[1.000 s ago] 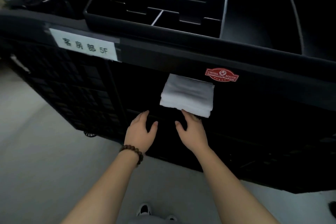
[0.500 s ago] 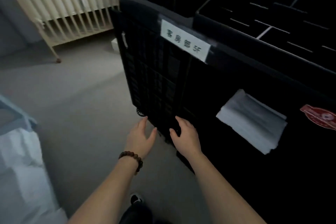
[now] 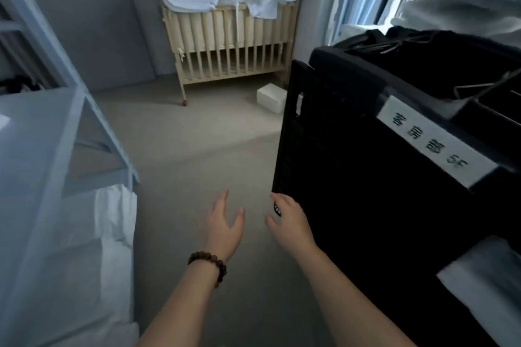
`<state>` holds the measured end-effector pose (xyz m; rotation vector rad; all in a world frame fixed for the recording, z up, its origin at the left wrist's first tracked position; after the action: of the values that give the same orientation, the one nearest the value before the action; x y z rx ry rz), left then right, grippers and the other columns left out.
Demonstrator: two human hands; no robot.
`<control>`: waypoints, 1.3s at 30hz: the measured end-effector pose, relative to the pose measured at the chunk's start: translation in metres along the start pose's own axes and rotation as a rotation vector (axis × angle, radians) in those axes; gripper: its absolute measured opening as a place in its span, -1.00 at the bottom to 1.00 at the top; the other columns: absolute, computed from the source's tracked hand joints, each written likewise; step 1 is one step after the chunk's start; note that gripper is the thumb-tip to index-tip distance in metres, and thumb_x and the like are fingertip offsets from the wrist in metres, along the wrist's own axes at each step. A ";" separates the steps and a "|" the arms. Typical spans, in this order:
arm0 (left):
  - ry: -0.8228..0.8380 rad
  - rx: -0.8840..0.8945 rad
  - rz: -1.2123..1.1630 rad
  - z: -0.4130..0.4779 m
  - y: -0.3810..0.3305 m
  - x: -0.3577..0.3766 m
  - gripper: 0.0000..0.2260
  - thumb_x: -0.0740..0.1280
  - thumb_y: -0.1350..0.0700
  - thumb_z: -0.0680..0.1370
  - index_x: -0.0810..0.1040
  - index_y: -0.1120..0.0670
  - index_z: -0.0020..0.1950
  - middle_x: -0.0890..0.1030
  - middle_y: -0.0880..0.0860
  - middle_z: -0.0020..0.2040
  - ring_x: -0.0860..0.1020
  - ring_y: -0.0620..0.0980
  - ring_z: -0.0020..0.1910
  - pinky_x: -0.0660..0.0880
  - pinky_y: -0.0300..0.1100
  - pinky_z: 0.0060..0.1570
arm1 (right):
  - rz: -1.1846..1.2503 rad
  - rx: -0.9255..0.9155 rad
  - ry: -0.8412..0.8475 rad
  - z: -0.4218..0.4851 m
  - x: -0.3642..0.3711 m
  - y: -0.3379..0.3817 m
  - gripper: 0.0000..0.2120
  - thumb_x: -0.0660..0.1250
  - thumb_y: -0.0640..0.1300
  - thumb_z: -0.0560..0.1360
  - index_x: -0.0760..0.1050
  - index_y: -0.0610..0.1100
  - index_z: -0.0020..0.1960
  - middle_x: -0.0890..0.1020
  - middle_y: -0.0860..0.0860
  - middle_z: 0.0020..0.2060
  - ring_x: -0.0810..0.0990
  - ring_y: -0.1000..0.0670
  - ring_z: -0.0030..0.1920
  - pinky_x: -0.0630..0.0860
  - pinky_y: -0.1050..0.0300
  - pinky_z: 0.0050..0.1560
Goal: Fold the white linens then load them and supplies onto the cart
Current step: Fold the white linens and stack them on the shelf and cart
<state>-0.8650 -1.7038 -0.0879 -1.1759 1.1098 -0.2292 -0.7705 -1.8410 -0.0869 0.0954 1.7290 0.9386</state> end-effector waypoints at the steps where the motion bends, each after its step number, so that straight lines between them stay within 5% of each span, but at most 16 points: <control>1: -0.016 -0.010 -0.006 0.009 0.003 -0.009 -0.48 0.27 0.02 0.60 0.22 0.06 0.53 0.27 0.11 0.50 0.23 0.04 0.48 0.16 -0.14 0.41 | -0.023 -0.018 0.010 0.012 0.005 0.010 -0.49 0.24 -0.05 0.57 0.26 -0.09 0.49 0.33 -0.01 0.43 0.28 -0.04 0.42 0.21 -0.05 0.43; 13: -0.253 -0.148 0.023 0.077 0.072 -0.131 -0.45 0.25 -0.09 0.59 0.19 0.02 0.54 0.29 0.04 0.50 0.28 0.01 0.45 0.23 -0.17 0.34 | -0.087 -0.284 0.095 0.108 0.075 0.144 -0.51 0.29 -0.05 0.53 0.35 -0.12 0.43 0.42 -0.06 0.38 0.35 -0.08 0.38 0.23 0.07 0.40; 23: -0.520 -0.283 0.102 0.095 0.134 -0.233 -0.46 0.33 0.02 0.56 0.29 0.12 0.50 0.38 0.08 0.44 0.35 0.04 0.40 0.29 -0.14 0.34 | -0.098 -0.508 0.292 0.167 0.161 0.256 -0.51 0.25 -0.04 0.54 0.31 -0.07 0.45 0.37 -0.02 0.40 0.33 -0.09 0.37 0.26 0.04 0.39; 39: -0.853 -0.503 0.086 0.250 0.181 -0.311 -0.45 0.29 -0.01 0.58 0.22 0.05 0.52 0.33 0.02 0.47 0.31 0.01 0.42 0.25 -0.12 0.40 | -0.089 -0.886 0.527 0.355 0.249 0.389 -0.50 0.21 0.06 0.57 0.24 0.04 0.48 0.33 0.09 0.41 0.26 0.04 0.40 0.21 0.09 0.43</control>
<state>-0.8893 -1.2665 -0.0686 -1.4532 0.4525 0.6110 -0.7153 -1.2615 -0.0633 -0.8630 1.5914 1.6775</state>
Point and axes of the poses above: each hand's wrist, its own z-axis towards the middle knuckle, its own x-axis out of the palm, y = z × x, the point moved 6 cm from there along z, towards the middle knuckle
